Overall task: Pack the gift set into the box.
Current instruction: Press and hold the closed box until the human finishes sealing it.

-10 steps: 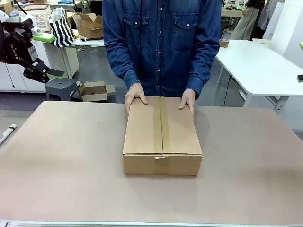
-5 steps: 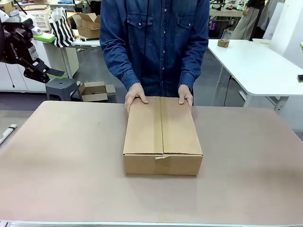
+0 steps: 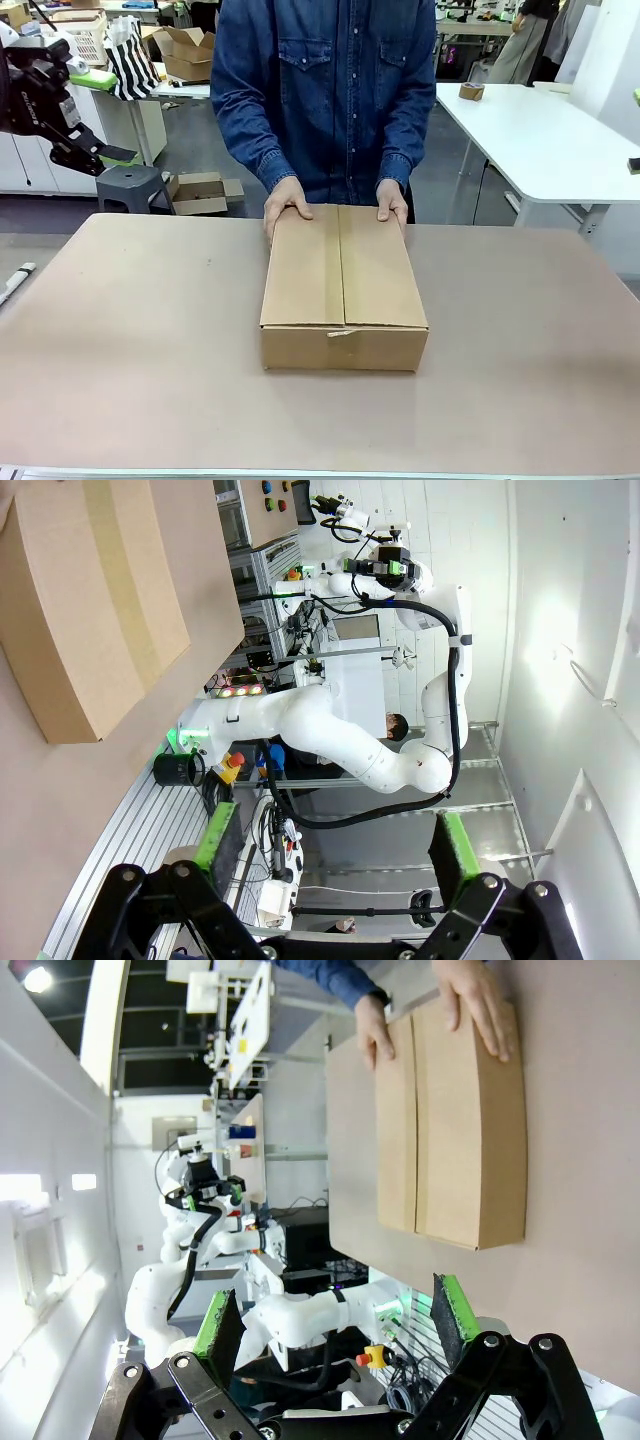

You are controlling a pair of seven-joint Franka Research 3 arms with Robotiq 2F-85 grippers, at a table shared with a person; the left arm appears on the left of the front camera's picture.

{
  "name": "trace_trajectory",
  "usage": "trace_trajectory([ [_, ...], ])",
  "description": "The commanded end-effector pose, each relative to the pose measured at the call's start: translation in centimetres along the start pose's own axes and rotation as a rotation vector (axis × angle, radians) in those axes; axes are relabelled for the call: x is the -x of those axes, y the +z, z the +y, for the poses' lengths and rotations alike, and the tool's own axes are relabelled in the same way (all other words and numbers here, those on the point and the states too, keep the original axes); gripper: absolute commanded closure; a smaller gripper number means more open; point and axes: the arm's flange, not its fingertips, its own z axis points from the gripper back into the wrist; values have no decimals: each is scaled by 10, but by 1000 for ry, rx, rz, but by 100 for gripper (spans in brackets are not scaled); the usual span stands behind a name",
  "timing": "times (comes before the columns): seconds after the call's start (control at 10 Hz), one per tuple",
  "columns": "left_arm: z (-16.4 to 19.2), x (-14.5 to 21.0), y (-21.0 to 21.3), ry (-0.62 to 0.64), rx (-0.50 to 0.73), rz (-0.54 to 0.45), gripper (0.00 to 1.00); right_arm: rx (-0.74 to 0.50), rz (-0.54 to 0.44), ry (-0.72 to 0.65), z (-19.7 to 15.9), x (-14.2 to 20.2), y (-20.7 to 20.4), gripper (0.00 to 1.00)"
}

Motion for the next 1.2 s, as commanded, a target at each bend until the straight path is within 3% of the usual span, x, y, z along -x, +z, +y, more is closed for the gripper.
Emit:
trace_trajectory([
  [0.0,-1,2,-2,-2,-5,-7,0,-22,-5,19,1,-1,-2,0],
  [0.4,0,0,0,0,0,0,0,0,0,0,0,0,0,0],
  [0.5,8,-8,-15,-116,-89,-4,0,43,6,44,2,-7,-18,0],
  [0.6,15,-18,-36,-239,-112,-11,0,25,2,174,9,-18,-48,0],
  [0.8,32,-37,-90,-616,-148,-46,0,-157,-6,674,20,-33,-137,0],
  [0.9,41,-41,-113,-759,-128,-65,0,-267,26,874,22,-26,-175,0],
  [1.0,46,-41,-132,-891,-129,-121,0,-345,161,1034,19,-11,-204,0],
  [1.1,52,-34,-147,-1015,-119,-117,0,-407,177,1195,14,7,-227,0],
])
